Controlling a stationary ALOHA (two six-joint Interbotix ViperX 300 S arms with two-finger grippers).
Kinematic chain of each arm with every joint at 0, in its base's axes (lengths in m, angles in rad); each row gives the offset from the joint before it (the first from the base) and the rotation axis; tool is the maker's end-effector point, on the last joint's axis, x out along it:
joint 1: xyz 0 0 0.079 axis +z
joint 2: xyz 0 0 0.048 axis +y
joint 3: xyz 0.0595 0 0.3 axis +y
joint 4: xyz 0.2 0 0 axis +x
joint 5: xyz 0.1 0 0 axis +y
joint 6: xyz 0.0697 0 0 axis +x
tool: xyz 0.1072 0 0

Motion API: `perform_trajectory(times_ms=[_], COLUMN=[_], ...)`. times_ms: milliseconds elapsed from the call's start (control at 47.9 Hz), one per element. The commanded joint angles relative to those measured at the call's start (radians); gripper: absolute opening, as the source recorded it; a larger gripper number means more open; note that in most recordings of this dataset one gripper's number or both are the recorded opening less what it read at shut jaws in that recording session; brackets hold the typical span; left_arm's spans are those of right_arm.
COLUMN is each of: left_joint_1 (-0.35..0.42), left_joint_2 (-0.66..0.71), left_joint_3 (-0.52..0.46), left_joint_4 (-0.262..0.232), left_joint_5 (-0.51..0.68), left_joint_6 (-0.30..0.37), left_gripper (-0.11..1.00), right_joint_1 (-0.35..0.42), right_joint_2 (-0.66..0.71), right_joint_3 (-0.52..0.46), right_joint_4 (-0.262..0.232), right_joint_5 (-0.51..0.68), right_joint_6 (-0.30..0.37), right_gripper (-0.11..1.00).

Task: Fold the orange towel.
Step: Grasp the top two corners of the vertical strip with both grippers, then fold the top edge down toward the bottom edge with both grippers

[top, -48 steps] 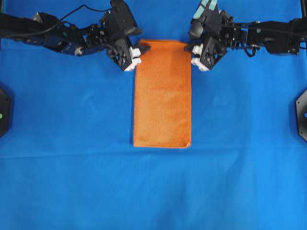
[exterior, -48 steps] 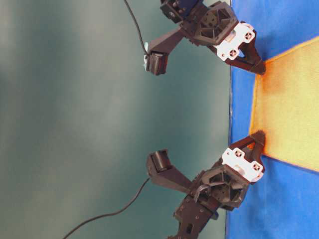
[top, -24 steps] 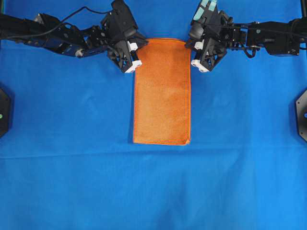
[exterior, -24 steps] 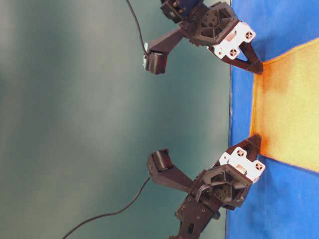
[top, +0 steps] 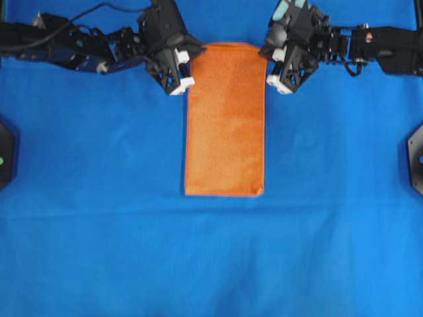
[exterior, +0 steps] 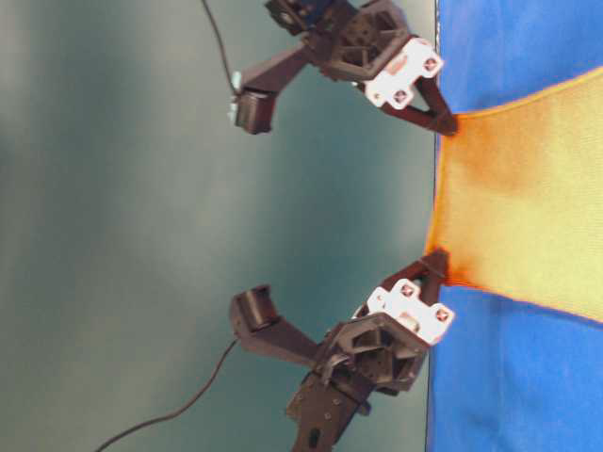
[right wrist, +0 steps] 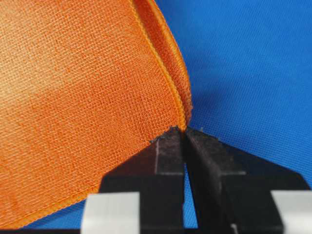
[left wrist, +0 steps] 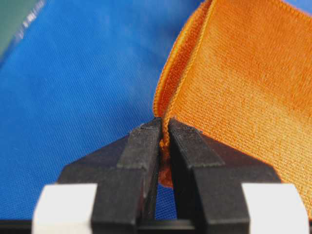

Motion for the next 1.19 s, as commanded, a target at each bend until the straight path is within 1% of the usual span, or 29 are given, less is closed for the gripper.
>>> perform_trajectory(times_ms=[0, 188, 334, 501, 605, 751, 898, 1044, 1169], left_joint_1=[-0.005, -0.028, -0.071, -0.138, -0.196, -0.279, -0.368, -0.442, -0.489], left_joint_2=[-0.037, -0.052, -0.089, -0.149, -0.193, -0.233, -0.230, -0.227, -0.221], left_joint_3=[0.002, 0.026, 0.055, 0.103, 0.132, 0.149, 0.146, 0.149, 0.152], left_joint_4=[0.000, 0.000, 0.000, 0.000, 0.002, 0.002, 0.000, -0.003, -0.003], left_joint_5=[-0.003, -0.002, -0.002, 0.000, 0.008, 0.049, 0.115, 0.130, 0.137], left_joint_6=[0.000, 0.000, -0.002, -0.002, -0.005, -0.029, -0.034, -0.040, -0.072], left_gripper=[0.03, 0.03, 0.03, 0.03, 0.03, 0.03, 0.03, 0.03, 0.03], right_joint_1=[0.005, 0.018, 0.061, 0.160, 0.229, 0.330, 0.413, 0.479, 0.529], right_joint_2=[-0.034, -0.038, -0.069, -0.141, -0.179, -0.213, -0.215, -0.213, -0.209], right_joint_3=[-0.006, -0.005, 0.009, 0.035, 0.051, 0.072, 0.081, 0.086, 0.089], right_joint_4=[-0.002, -0.002, 0.005, 0.023, 0.037, 0.049, 0.054, 0.054, 0.054], right_joint_5=[0.006, 0.006, 0.023, 0.104, 0.156, 0.196, 0.225, 0.247, 0.247], right_joint_6=[0.002, 0.006, 0.015, 0.023, 0.037, 0.080, 0.140, 0.187, 0.229], right_gripper=[0.04, 0.04, 0.04, 0.04, 0.04, 0.04, 0.04, 0.04, 0.04])
